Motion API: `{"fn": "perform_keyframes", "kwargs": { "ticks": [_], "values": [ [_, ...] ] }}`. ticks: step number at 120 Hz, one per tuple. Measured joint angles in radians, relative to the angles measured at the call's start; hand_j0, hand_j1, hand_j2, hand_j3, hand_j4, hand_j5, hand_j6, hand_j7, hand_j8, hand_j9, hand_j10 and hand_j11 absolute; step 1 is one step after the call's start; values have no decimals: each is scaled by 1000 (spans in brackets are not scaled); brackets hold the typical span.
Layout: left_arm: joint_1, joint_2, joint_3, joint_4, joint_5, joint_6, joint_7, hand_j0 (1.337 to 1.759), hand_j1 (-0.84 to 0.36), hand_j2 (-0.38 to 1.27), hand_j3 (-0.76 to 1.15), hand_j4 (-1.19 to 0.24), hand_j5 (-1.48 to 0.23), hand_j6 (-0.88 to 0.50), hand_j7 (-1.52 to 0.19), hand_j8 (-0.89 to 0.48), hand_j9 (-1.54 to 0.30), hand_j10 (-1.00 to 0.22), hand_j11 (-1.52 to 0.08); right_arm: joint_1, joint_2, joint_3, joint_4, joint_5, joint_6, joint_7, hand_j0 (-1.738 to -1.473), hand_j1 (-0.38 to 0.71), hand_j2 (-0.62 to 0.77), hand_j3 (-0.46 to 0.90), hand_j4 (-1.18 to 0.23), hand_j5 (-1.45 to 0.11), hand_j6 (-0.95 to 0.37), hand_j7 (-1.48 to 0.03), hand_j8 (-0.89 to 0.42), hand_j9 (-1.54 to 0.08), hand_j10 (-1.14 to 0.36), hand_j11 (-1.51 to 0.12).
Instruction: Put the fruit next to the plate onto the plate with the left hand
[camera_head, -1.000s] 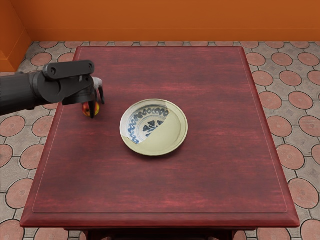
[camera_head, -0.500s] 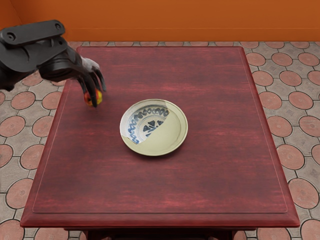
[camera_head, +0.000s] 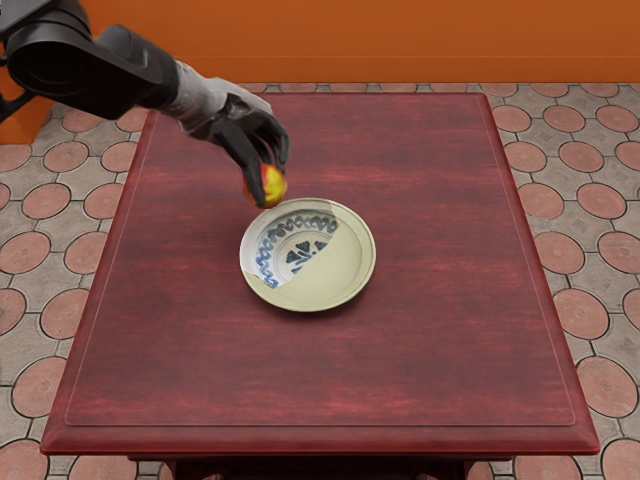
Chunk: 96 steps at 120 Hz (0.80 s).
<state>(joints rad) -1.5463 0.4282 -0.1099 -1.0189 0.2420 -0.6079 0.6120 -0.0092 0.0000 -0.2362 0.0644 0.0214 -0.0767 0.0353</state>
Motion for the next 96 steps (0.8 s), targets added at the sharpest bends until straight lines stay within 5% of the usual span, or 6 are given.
{"fn": "perform_keyframes", "kwargs": {
  "ticks": [30, 52, 72, 96],
  "values": [
    [52, -24, -7, -80, -55, -11, 0, 1654, -498, 926, 0, -812, -1242, -419, -1188, -321, -1157, -557, -1140, 0, 0, 0, 0, 0, 0, 0, -1658, -349, 0, 0, -1, 0, -1, 0, -1, 0, 0, 0],
    [55, -76, 30, -22, -56, -9, -1, 1652, -554, 1091, 0, -831, -1220, -495, -1185, -384, -1167, -647, -1152, 0, 0, 0, 0, 0, 0, 0, -1658, -349, 0, 0, -1, 0, -1, 0, -1, 0, 0, 0],
    [74, -120, 39, 52, -54, -7, -1, 1654, -513, 856, 0, -790, -1123, -506, -1100, -410, -1082, -690, -1077, 0, 0, 0, 0, 0, 0, 0, -1658, -349, 0, 0, -1, 0, -1, 0, -1, 0, 0, 0],
    [75, -132, 43, 93, -53, -4, -1, 1656, -62, 336, 0, -370, -516, -263, -508, -227, -501, -332, -499, 0, 0, 0, 0, 0, 0, 0, -1658, -349, 0, 0, -1, 0, -1, 0, -1, 0, 0, 0]
  ]
}}
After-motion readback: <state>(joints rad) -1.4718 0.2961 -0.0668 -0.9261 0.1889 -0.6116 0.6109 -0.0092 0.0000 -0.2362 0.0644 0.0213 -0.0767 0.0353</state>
